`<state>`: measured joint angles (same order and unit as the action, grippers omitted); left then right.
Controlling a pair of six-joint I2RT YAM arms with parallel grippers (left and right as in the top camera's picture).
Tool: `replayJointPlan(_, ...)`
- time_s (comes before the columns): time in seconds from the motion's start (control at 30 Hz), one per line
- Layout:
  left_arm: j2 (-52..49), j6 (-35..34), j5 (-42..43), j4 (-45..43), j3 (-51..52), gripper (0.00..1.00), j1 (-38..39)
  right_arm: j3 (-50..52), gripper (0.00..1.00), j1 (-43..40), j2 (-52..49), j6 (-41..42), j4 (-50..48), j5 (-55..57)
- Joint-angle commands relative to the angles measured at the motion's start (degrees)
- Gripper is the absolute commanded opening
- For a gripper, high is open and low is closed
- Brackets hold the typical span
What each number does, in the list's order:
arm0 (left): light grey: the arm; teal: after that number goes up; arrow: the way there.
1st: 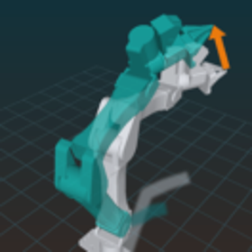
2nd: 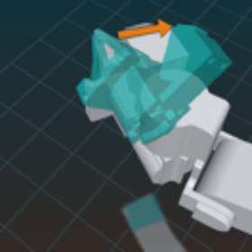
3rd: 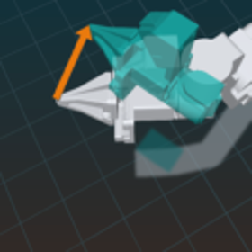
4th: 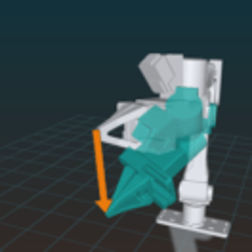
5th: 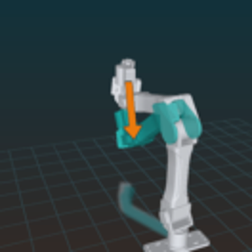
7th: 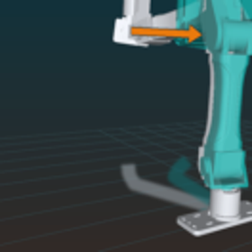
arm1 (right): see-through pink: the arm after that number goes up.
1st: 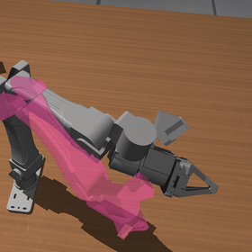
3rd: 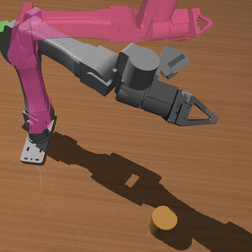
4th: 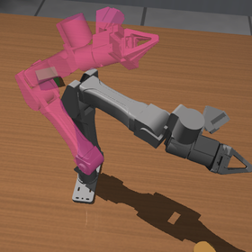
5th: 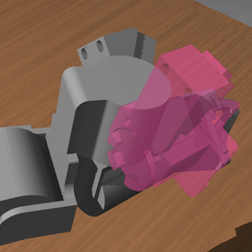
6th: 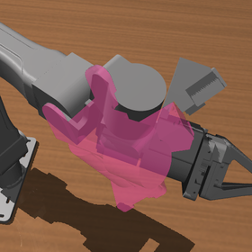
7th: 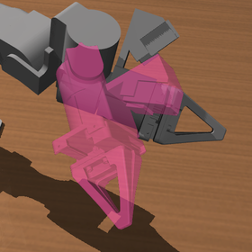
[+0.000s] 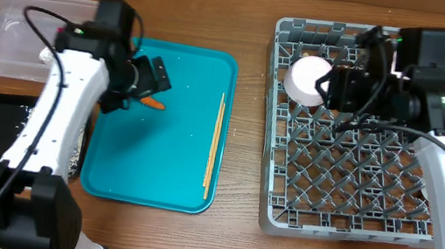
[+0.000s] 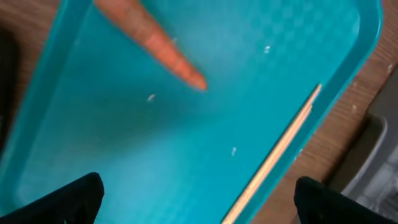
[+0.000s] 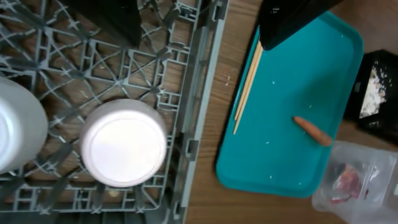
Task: Sort waste into correct bins and load items into the dishwasher
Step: 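Grasp the carrot with the left gripper and drop it on the black tray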
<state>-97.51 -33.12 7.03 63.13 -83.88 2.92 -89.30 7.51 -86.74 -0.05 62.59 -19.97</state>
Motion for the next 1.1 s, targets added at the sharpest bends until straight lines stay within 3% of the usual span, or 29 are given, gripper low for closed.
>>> replayJointPlan(0.0, -1.2, -11.8, -5.2, -4.9, 6.2, 1.0, 0.5, -0.1, 0.64, 0.6, -0.4, -0.4, 0.2, 1.6)
replayJointPlan(0.07, -2.3, -15.8, -7.3, -9.0, 9.4, 1.0, -0.4, -0.1, 0.64, 0.6, -0.4, -0.4, 1.3, 2.2)
replayJointPlan(0.23, -5.6, -16.2, -10.8, -19.4, 11.8, 1.0, -1.1, 0.0, 0.64, 0.6, -0.4, -0.4, 1.7, 2.4)
replayJointPlan(0.47, -13.5, -16.2, -12.0, -24.1, 11.8, 0.98, -1.1, 0.0, 0.64, 0.6, -0.4, -0.4, 2.0, 2.4)
replayJointPlan(0.53, -14.8, -16.2, -12.0, -24.4, 11.8, 0.89, -1.1, 0.0, 0.64, 0.6, -0.4, -0.4, 2.1, 2.4)
replayJointPlan(0.57, -15.1, -16.2, -12.2, -24.5, 11.8, 0.79, -1.1, 0.0, 0.64, 0.6, -0.4, -0.4, 2.1, 2.4)
replayJointPlan(0.6, -15.2, -16.2, -12.2, -24.5, 11.8, 0.66, -1.1, 0.0, 0.64, 0.6, -0.4, -0.4, 2.1, 2.4)
replayJointPlan(0.63, -15.2, -16.2, -12.2, -24.4, 11.8, 0.41, -1.1, 0.0, 0.64, 0.6, -0.4, -0.4, 2.1, 2.4)
replayJointPlan(0.7, -15.2, -15.6, -12.1, -24.4, 11.7, 0.11, -1.1, 0.0, 0.64, 0.6, -0.4, -0.4, 2.1, 2.4)
replayJointPlan(0.73, -15.1, -14.6, -12.1, -24.3, 11.6, 0.04, -1.1, 0.0, 0.64, 0.6, -0.4, -0.4, 2.1, 2.4)
replayJointPlan(0.9, -13.5, -11.6, -13.6, -20.1, 9.6, 0.04, -1.1, 0.0, 0.64, 0.6, -0.4, -0.4, 2.1, 2.6)
replayJointPlan(1.07, -8.1, -9.7, -18.7, -6.3, 4.9, 0.04, -1.1, 0.0, 0.64, 0.6, -0.4, -0.4, 2.3, 4.5)
